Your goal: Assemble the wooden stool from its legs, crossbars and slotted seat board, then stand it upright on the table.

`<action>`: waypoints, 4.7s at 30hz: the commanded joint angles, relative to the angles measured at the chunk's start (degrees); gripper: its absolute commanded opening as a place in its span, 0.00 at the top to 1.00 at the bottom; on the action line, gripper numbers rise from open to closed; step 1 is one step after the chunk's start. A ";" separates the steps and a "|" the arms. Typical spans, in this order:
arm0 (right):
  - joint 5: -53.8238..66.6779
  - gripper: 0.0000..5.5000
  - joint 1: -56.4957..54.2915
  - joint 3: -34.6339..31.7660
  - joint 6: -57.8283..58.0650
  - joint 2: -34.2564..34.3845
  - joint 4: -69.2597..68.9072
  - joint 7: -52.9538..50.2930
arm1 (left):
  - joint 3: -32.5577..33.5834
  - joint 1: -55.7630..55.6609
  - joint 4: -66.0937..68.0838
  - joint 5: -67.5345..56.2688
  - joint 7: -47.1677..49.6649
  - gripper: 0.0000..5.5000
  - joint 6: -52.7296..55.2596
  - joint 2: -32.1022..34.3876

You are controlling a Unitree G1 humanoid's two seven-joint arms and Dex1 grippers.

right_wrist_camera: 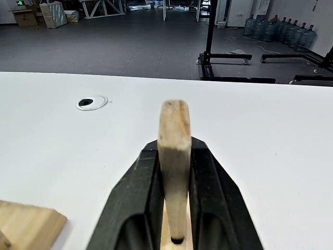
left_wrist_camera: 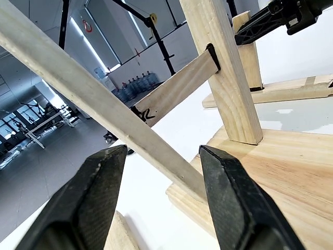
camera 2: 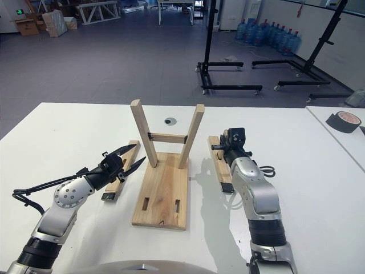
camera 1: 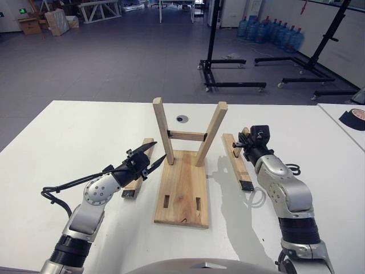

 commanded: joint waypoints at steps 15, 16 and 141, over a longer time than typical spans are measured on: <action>-4.75 0.53 -5.21 -3.04 0.58 -0.20 -6.56 1.82 | -0.07 -0.80 0.93 0.87 0.02 0.54 -0.63 0.57; -5.18 0.53 -6.54 -3.18 0.55 -0.70 -6.83 2.08 | -0.05 -0.78 0.84 0.88 0.06 0.54 -0.58 0.57; 48.72 0.63 8.56 1.38 8.84 -8.94 -22.38 47.21 | 17.63 -3.45 -19.35 -88.43 -2.46 0.36 47.81 -0.23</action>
